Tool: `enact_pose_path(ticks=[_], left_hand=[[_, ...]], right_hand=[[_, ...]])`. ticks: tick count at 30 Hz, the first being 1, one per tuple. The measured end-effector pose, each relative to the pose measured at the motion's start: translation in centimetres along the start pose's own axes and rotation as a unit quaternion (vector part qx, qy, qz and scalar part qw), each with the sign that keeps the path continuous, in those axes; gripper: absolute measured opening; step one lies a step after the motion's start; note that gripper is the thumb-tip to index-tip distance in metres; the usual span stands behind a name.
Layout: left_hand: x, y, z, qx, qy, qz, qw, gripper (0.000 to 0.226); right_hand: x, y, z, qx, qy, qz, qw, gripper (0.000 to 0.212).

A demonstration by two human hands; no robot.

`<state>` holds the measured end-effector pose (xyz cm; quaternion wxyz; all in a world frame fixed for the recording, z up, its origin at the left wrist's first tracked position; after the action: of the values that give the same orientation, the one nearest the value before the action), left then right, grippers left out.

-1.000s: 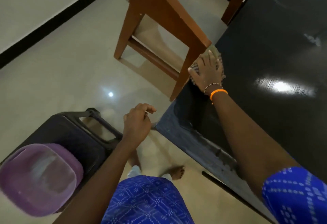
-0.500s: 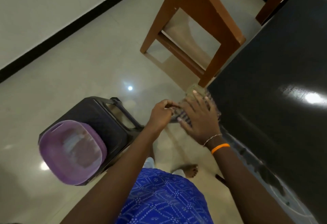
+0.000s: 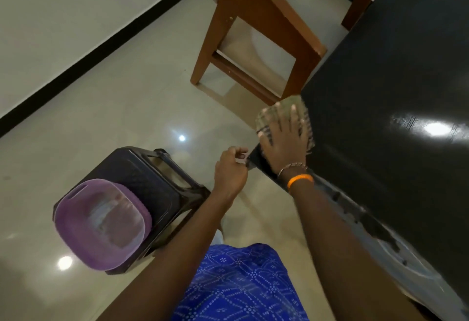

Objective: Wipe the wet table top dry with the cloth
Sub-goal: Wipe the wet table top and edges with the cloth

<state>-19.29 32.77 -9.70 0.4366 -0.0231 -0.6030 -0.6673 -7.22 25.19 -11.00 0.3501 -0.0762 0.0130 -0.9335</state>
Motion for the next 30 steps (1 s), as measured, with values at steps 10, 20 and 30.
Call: enact_pose_path(ticks=[10, 20, 30], left_hand=[[4.5, 1.1, -3.7, -0.251, 0.075, -0.134, 0.956, 0.054], [6.2, -0.8, -6.1, -0.021, -0.089, -0.044, 0.995, 0.022], [4.0, -0.1, -2.7, -0.014, 0.018, -0.111, 0.994, 0.025]], right_hand=[[6.6, 3.2, -0.6, -0.063, 0.031, -0.081, 0.994, 0.062], [21.1, 18.5, -0.3, -0.061, 0.047, -0.435, 0.897, 0.075], [14.5, 2.4, -1.4, -0.081, 0.055, -0.321, 0.942, 0.064]])
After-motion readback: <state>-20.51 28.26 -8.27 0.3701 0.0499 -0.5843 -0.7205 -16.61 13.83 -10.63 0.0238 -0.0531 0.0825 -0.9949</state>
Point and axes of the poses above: each hand's wrist, its own x-axis away from the middle knuckle, its own z-axis out of the back of the hand, y = z × x, the point moved 1 cm from there along -x, towards the middle knuckle
